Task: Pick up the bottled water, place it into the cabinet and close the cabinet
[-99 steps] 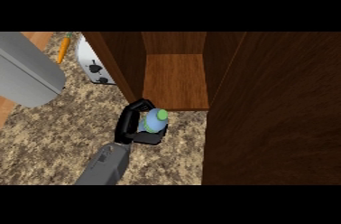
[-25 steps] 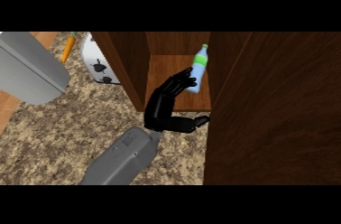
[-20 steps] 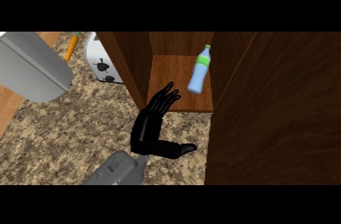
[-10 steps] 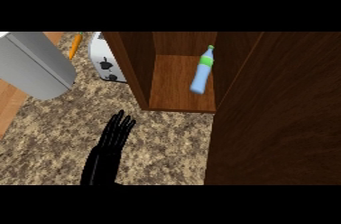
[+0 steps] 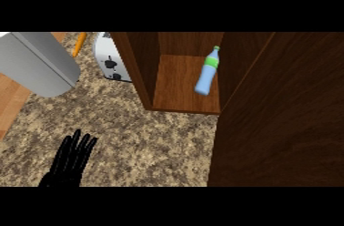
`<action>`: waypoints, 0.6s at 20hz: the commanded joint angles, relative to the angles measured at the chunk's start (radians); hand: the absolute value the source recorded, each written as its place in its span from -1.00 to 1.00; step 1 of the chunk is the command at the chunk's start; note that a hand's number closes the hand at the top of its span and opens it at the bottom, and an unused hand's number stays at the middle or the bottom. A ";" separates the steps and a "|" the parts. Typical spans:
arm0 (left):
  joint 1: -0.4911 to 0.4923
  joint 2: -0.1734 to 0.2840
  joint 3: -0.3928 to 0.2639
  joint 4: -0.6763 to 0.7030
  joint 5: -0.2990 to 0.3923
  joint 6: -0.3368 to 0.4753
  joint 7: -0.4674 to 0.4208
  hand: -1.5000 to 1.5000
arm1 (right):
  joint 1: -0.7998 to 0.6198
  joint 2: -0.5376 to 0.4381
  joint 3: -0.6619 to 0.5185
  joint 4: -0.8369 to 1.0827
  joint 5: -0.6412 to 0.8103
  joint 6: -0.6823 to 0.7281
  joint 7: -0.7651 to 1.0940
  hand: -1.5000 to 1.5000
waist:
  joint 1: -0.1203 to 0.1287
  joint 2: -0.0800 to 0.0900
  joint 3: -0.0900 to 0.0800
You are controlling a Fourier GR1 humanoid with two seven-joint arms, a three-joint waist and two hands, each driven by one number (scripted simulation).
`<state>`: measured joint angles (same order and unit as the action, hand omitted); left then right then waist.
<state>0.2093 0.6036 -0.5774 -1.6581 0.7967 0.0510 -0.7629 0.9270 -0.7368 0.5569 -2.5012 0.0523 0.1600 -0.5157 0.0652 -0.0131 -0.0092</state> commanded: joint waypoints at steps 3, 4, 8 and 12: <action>0.120 0.129 0.071 -0.051 0.031 -0.129 -0.084 -1.00 | -0.096 -0.009 0.155 -0.176 0.133 0.000 0.188 1.00 | 0.018 0.010 -0.002; 0.134 0.170 0.083 -0.072 0.035 -0.129 -0.062 -1.00 | -0.112 -0.012 0.160 -0.184 0.108 -0.004 0.228 1.00 | 0.026 0.015 -0.001; 0.171 0.206 0.107 -0.053 0.055 -0.219 -0.102 -1.00 | -0.218 0.007 0.190 -0.174 0.047 -0.011 0.329 1.00 | 0.048 0.027 -0.003; 0.137 0.235 0.161 -0.038 0.096 -0.247 -0.089 -1.00 | -0.385 0.016 0.209 -0.105 0.060 0.029 0.357 1.00 | 0.067 0.034 -0.004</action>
<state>0.3474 0.8074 -0.4511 -1.7045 0.8645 -0.1583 -0.8508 0.6493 -0.6924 0.6732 -2.5023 0.0431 0.1106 -0.2927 0.1168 0.0144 -0.0119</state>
